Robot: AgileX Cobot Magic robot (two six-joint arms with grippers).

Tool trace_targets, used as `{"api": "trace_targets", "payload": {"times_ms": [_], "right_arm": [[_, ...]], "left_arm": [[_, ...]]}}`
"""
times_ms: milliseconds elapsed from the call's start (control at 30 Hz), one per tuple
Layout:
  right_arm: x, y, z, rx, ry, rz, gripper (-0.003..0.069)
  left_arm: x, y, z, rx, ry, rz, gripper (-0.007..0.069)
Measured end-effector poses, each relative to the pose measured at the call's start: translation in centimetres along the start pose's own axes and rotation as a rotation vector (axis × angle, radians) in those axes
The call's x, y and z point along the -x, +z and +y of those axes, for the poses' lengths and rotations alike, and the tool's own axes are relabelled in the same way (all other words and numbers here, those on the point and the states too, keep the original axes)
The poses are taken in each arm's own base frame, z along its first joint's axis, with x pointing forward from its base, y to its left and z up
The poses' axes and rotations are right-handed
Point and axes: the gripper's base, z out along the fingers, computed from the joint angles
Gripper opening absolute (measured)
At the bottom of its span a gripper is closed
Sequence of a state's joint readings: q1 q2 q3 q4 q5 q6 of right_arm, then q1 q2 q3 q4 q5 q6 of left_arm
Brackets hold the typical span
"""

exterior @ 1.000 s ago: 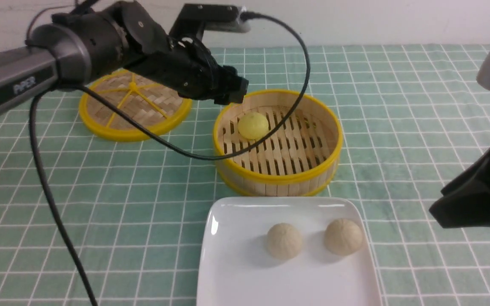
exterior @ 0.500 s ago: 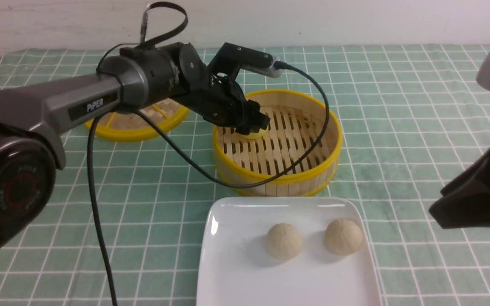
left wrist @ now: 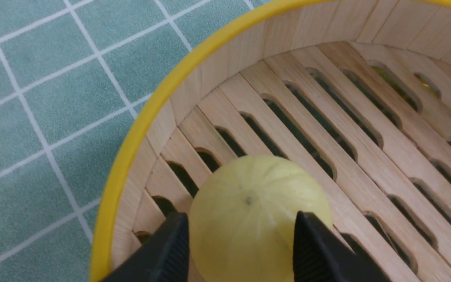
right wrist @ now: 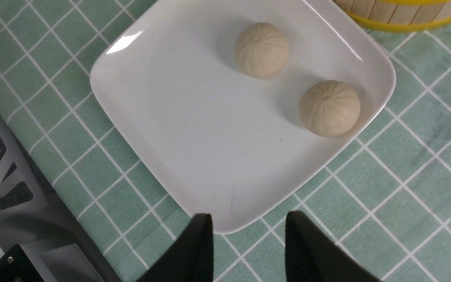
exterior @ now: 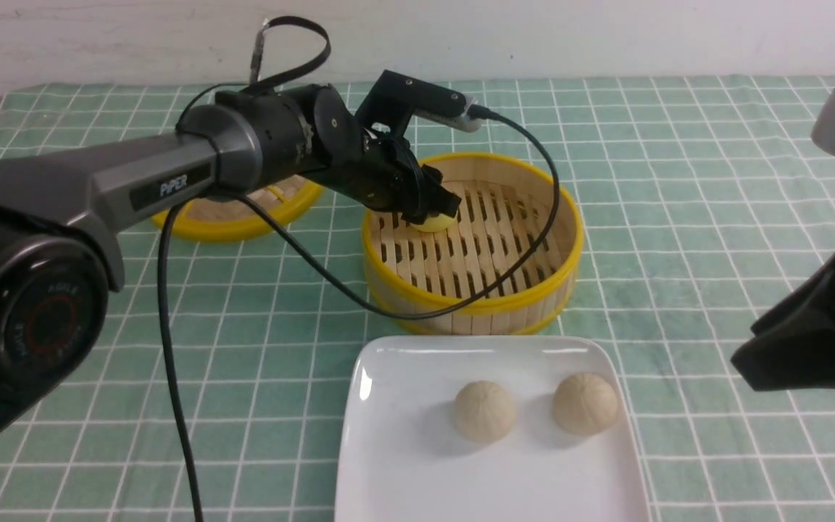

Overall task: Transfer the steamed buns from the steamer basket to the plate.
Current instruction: Use the left arm to grab the steamed stuffed bun that is closest to it, then use the left arm to put the steamed stuffed bun into the plate

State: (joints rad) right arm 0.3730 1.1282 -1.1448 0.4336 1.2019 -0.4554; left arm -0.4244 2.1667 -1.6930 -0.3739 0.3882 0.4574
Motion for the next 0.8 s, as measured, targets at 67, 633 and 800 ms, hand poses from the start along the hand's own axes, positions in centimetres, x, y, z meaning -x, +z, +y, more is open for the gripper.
{"api": "trace_targets", "payload": {"times_ms": [67, 633, 800], "right_arm": [[0.0, 0.0, 0.0, 0.002, 0.001, -0.001, 0.0274], [0.1, 0.0, 0.1, 0.013, 0.002, -0.006, 0.0274], [0.1, 0.0, 0.1, 0.015, 0.003, -0.011, 0.0274]], "left_arm": [[0.0, 0.0, 0.0, -0.003, 0.0, 0.005, 0.0306], [3.4, -8.4, -1.1, -0.045, 0.092, 0.039, 0.0018], [6.1, -17.4, -2.2, -0.046, 0.136, -0.035, 0.0018]]}}
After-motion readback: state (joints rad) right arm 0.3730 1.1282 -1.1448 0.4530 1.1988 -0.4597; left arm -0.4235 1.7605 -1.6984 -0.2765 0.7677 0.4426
